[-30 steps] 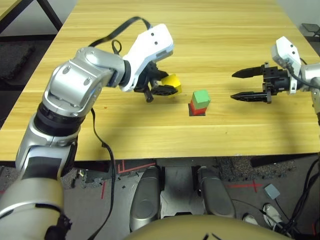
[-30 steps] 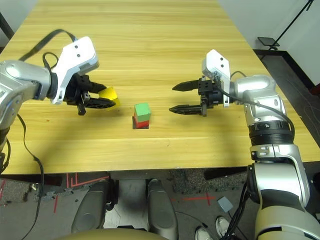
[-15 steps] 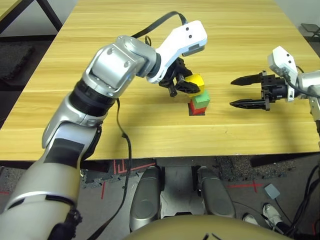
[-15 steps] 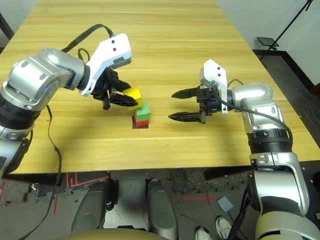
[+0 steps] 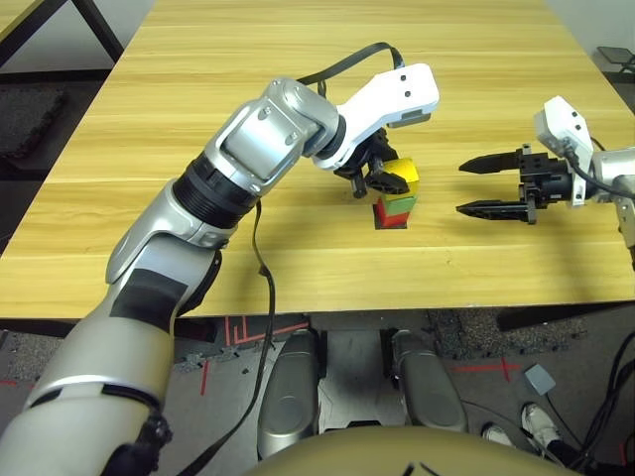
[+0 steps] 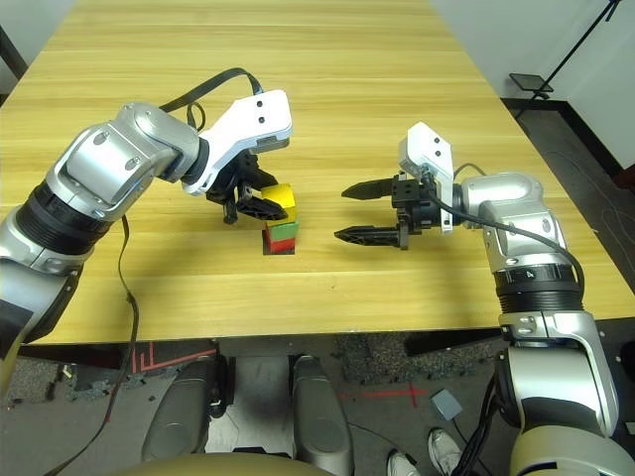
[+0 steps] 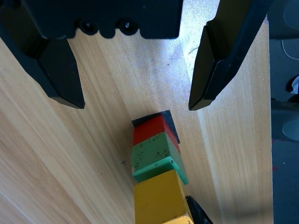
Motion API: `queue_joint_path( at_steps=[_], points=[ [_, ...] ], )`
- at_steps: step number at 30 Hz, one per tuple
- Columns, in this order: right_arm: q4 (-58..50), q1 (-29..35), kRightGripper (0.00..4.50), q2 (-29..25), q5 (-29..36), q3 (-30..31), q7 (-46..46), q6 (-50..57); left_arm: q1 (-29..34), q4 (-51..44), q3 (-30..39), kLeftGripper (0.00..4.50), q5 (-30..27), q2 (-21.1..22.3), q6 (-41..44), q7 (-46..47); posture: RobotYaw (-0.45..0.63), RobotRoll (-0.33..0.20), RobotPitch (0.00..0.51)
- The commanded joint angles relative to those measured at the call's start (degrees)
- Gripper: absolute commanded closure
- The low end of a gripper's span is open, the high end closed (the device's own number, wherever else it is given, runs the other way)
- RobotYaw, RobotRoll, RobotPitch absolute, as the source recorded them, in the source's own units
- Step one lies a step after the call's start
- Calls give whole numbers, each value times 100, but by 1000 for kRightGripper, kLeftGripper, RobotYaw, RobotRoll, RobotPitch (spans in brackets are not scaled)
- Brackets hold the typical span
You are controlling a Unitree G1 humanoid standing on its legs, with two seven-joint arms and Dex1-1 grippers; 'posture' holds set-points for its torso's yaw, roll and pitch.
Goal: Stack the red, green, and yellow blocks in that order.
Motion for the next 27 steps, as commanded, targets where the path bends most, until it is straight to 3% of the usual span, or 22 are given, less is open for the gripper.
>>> queue_joint_path(
  at_steps=[1, 14, 27],
  points=[
    [-127, 89, 0, -83, 70, -63, -11, 50, 25, 56, -42, 2574, 82, -75, -74, -46, 99, 73, 159],
    [-246, 195, 0, -106, 105, -105, -68, 110, -2, 197, -45, 2574, 210, -343, -111, -57, 84, 81, 162],
    [-404, 333, 0, -67, 141, -174, -133, 198, -31, 409, -94, 2574, 420, -316, -284, -189, 87, 88, 166]
  ],
)
